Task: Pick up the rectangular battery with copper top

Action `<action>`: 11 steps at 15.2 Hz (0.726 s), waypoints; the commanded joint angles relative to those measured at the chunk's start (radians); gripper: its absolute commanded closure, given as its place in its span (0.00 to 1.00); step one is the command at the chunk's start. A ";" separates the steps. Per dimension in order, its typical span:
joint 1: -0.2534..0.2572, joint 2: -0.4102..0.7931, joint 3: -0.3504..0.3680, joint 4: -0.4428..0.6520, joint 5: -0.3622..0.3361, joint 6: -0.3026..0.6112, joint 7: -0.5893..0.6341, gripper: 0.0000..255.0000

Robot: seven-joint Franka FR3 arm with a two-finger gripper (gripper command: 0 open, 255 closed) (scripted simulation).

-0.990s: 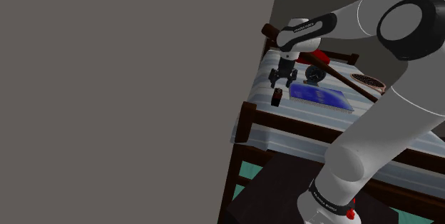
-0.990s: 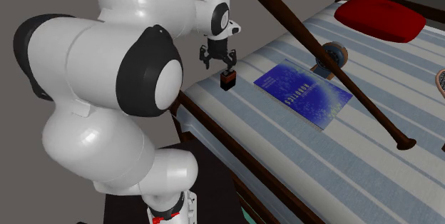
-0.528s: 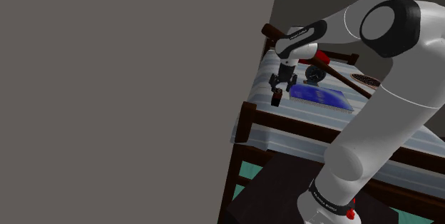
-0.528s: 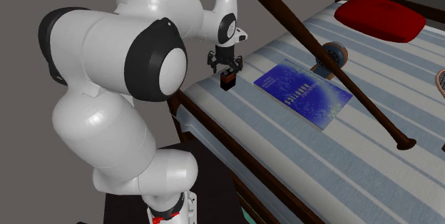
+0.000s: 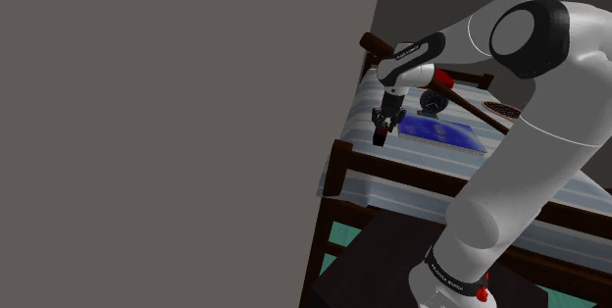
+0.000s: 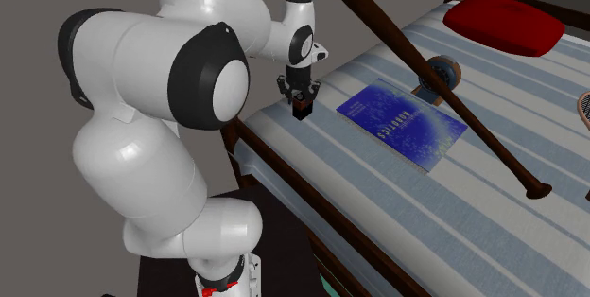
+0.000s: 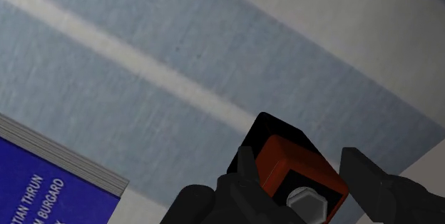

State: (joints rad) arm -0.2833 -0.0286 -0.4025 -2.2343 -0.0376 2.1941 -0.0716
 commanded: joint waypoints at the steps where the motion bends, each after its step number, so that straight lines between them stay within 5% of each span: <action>1: 0.000 0.001 0.000 -0.001 0.000 0.000 0.000 1.00; 11: 0.001 -0.035 0.003 0.033 -0.015 -0.067 0.011 1.00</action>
State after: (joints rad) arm -0.2824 -0.0576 -0.4000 -2.2104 -0.0501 2.1418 -0.0623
